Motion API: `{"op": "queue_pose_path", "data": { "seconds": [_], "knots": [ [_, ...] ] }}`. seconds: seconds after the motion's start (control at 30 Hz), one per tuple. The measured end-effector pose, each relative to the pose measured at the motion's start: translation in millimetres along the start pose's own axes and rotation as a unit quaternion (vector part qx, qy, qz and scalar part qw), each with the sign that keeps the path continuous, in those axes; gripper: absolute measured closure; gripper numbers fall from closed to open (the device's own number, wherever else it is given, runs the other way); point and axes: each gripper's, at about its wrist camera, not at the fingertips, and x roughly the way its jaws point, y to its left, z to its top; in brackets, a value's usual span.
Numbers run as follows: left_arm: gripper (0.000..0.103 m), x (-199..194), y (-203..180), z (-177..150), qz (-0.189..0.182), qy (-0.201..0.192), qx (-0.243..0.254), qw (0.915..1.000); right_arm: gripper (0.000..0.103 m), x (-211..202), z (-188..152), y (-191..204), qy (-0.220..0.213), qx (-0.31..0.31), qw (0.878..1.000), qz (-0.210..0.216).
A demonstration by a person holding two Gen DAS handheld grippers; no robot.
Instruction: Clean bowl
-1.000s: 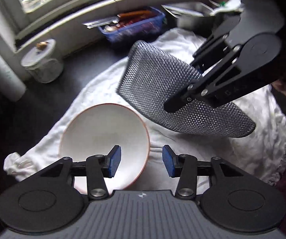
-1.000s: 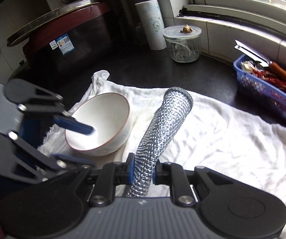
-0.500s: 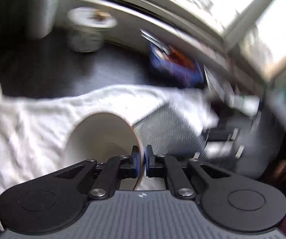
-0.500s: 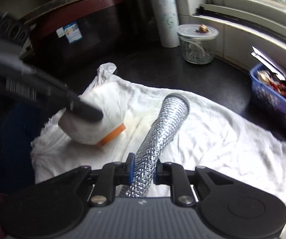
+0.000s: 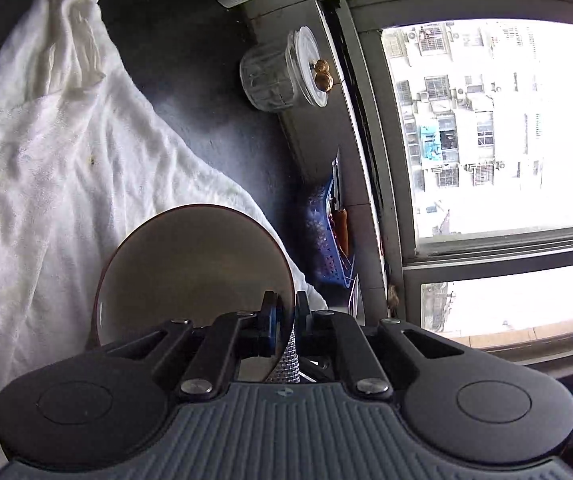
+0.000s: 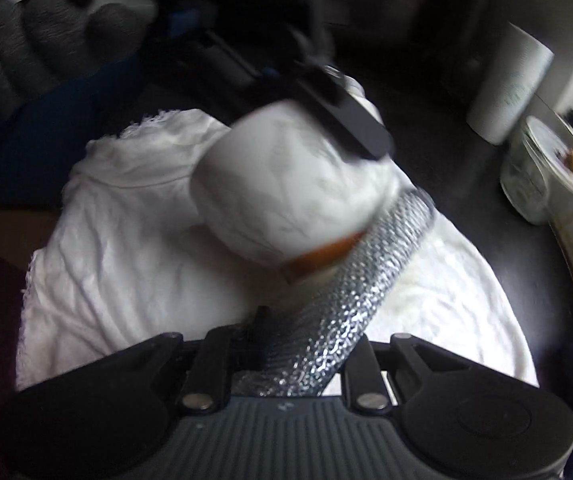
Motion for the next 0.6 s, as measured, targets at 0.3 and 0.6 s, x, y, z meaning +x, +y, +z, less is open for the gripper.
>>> {"op": "queue_pose_path", "data": {
  "seconds": [0.3, 0.6],
  "knots": [
    [0.094, -4.6, 6.4, -1.7, -0.008, 0.0, -0.013, 0.9999, 0.088, -13.7, 9.1, -9.5, -0.01, -0.008, 1.0, -0.006],
    [0.092, -1.6, 9.5, -5.5, -0.01, 0.002, -0.021, 0.9997, 0.088, -1.7, 9.2, -3.3, -0.01, -0.031, 0.999, 0.011]
  ]
}}
